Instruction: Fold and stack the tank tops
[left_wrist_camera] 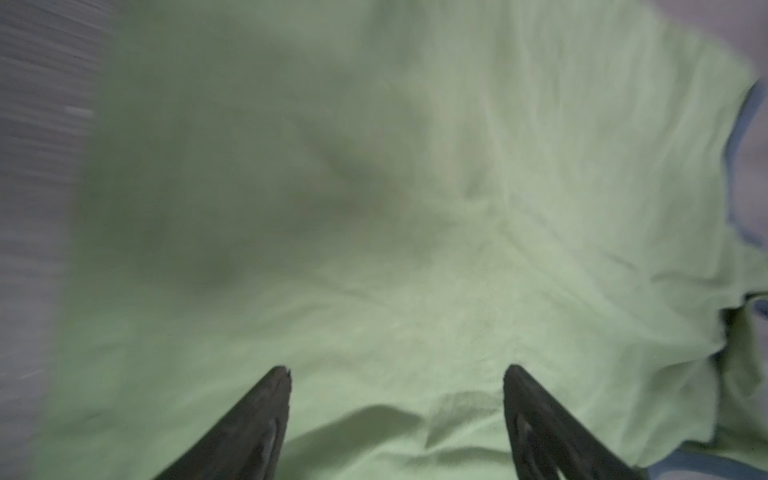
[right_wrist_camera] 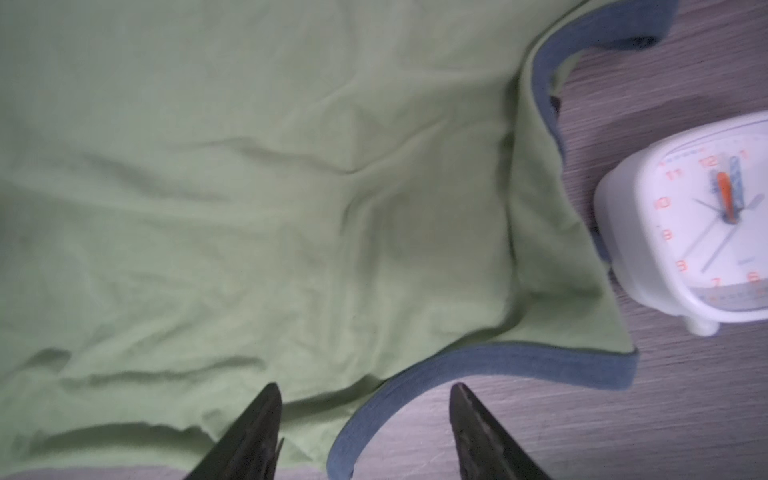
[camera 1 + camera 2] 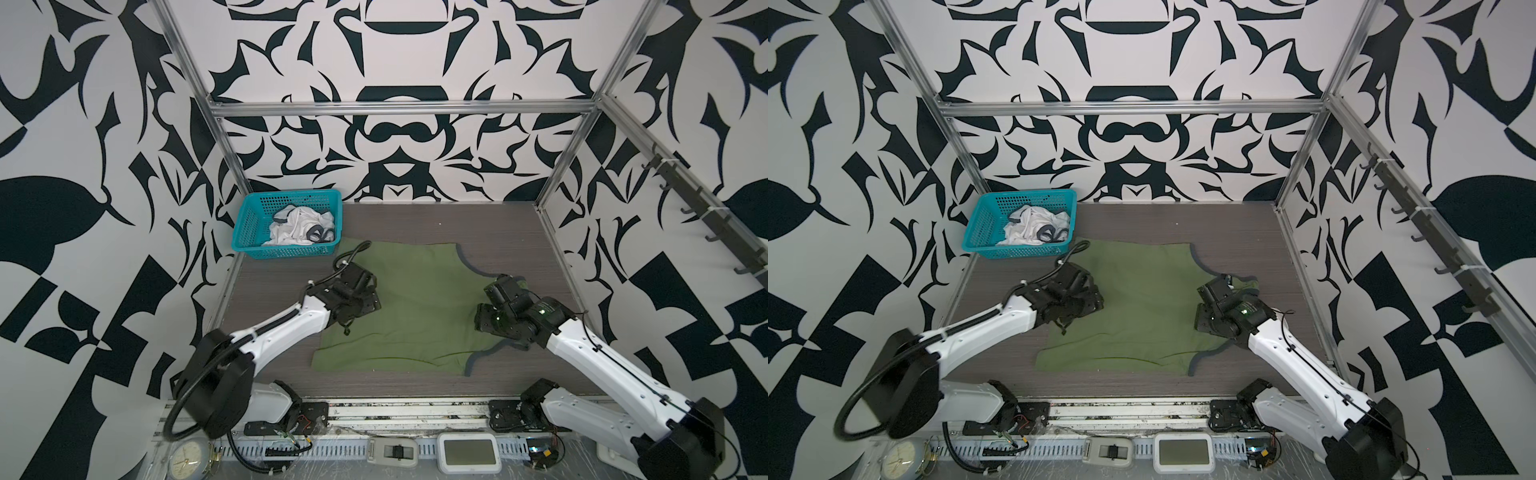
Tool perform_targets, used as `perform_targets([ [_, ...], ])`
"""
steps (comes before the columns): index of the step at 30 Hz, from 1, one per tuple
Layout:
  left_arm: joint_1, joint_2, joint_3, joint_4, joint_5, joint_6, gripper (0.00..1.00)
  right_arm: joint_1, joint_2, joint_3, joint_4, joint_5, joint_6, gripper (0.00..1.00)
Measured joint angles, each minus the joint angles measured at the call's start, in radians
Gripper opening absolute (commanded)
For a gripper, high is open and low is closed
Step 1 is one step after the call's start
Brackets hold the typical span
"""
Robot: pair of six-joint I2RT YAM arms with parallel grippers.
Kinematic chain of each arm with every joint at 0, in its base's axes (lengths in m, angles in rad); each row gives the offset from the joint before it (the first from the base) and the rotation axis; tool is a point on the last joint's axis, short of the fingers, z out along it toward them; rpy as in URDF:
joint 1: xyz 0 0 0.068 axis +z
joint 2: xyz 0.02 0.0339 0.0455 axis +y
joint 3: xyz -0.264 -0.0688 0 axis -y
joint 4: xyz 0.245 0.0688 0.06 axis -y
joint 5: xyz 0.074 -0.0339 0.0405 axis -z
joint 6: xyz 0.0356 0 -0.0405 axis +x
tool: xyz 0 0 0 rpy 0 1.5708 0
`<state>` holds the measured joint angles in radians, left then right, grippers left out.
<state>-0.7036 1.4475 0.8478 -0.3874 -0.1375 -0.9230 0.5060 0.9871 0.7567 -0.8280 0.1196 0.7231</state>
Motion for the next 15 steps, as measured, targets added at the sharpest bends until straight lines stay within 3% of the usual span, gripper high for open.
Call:
perform_targets([
  [3,-0.02,0.095,0.003,0.041,0.018,-0.005,0.84,-0.016,0.014,-0.027,0.021,-0.012,-0.02,0.73],
  [6,-0.019,0.133,-0.01,0.07,0.018,-0.022,0.91,-0.031,0.037,-0.039,0.044,-0.021,-0.032,0.76],
  [15,0.027,0.044,-0.136,0.175,-0.047,-0.103,0.96,-0.148,0.094,-0.067,0.115,-0.073,-0.082,0.79],
])
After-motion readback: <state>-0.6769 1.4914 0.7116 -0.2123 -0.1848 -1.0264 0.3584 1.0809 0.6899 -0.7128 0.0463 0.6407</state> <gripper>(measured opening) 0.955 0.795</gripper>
